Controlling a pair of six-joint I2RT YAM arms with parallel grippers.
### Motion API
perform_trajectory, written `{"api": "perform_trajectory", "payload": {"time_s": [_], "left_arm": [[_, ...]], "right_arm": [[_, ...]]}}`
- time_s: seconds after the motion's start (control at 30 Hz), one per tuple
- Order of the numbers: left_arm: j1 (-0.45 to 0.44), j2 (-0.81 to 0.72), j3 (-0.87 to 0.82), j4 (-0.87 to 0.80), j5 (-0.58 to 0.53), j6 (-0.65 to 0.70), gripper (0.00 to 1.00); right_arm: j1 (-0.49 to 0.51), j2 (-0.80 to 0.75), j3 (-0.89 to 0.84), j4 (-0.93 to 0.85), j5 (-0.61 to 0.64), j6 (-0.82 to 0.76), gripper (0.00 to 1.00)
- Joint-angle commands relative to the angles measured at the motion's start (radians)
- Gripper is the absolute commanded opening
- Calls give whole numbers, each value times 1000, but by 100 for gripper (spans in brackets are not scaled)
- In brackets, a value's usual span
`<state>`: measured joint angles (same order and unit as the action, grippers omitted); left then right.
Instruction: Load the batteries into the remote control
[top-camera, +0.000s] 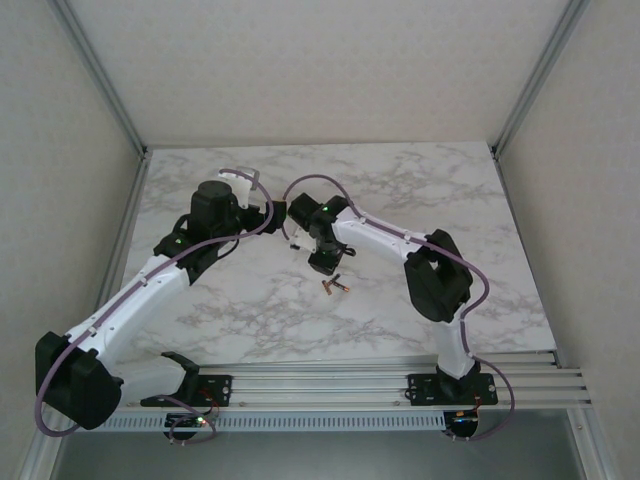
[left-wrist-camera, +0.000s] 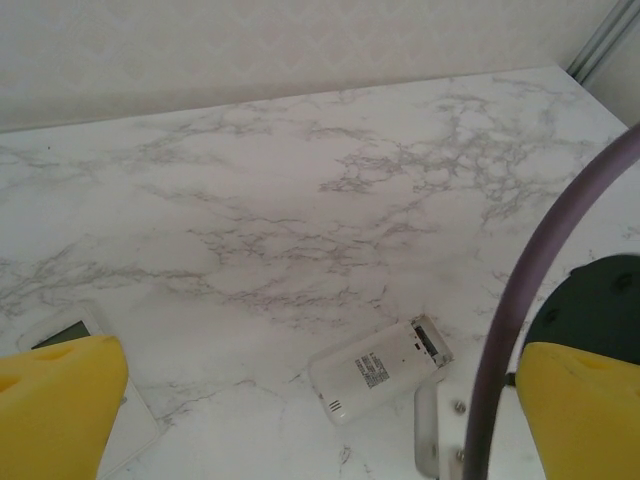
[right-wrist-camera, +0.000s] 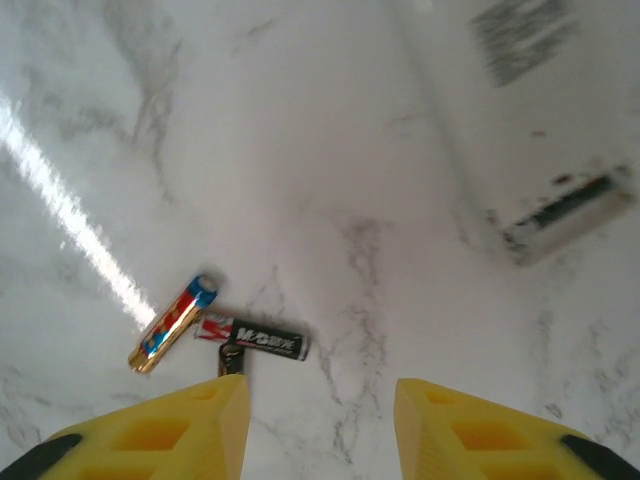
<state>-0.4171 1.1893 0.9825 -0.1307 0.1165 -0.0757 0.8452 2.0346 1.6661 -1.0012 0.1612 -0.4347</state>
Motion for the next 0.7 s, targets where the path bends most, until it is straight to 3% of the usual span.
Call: {"api": "perform_trajectory", "payload": {"time_s": [0.0,0.27,0.67], "left_arm": [[3,-3,-2,27,17,-7,99],[3,0,-2,25,18,-7,100],[3,9,-2,25,14,-7,100]], "right_arm": [[8,8,11,-62,-39,-153,44],[8,85,-25,-33,3,-203,44],[8,140,-29,1,-77,-212,41]]}}
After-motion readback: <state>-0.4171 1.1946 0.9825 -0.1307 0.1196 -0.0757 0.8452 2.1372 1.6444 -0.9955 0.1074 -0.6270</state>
